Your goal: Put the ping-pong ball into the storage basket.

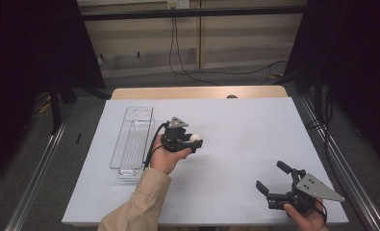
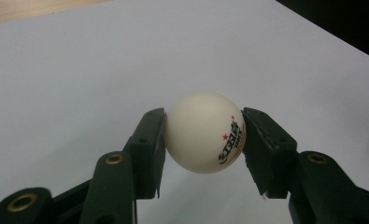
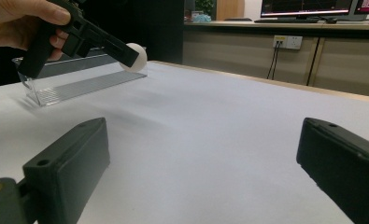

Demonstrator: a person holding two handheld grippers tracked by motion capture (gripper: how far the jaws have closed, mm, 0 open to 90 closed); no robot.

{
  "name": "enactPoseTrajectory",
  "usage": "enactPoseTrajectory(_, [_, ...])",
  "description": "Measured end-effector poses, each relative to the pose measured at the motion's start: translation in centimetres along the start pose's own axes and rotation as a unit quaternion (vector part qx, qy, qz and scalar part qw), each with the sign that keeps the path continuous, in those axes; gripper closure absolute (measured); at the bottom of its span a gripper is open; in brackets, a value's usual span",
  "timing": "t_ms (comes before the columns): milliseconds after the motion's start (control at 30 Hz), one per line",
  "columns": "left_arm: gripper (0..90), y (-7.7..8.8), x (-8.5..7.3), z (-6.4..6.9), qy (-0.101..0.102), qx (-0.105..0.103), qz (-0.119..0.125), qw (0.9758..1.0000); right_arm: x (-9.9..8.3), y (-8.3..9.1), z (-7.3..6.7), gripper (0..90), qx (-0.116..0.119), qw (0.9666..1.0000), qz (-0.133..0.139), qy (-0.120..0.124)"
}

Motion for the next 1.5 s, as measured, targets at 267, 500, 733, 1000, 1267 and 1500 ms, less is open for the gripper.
enactPoseTrajectory(267, [51.2, 0.3, -0.1, -0.2, 0.001, 0.002, -0.003, 1.0000, 0.0, 0.0, 0.0, 2.2, 0.000, 1.0000, 0.002, -0.003])
enactPoseTrajectory(500, [51.2, 0.6, -0.1, -0.5, -0.004, 0.004, -0.005, 1.0000, 0.1, 0.0, 0.0, 2.2, -0.001, 1.0000, 0.003, -0.005])
enactPoseTrajectory(733, [51.2, 0.7, 0.0, -0.5, 0.009, 0.007, 0.001, 0.9999, 0.1, 0.0, 0.0, 2.2, -0.001, 1.0000, 0.003, -0.005])
enactPoseTrajectory(1000, [51.2, 1.0, 0.0, -0.7, 0.007, 0.009, -0.004, 0.9999, 0.0, 0.0, 0.0, 2.2, 0.001, 1.0000, 0.001, -0.001])
enactPoseTrajectory(1267, [51.2, 1.1, 0.0, -0.9, 0.009, 0.012, -0.003, 0.9999, 0.0, 0.0, 0.0, 2.1, 0.001, 1.0000, 0.001, -0.001])
enactPoseTrajectory(1500, [51.2, 1.3, 0.0, -1.1, 0.006, 0.013, -0.003, 0.9999, 0.0, 0.0, 0.0, 2.2, 0.000, 1.0000, 0.000, -0.001])
Point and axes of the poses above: each handheld gripper's, and its own axes: y roughly backward along the jaws, x roughly out of its top, z roughly to its right, the point moved 8 cm from there along -y, roughly forward along the jaws, and after that the axes turned 12 degrees about -y, right-handed, at the moved point
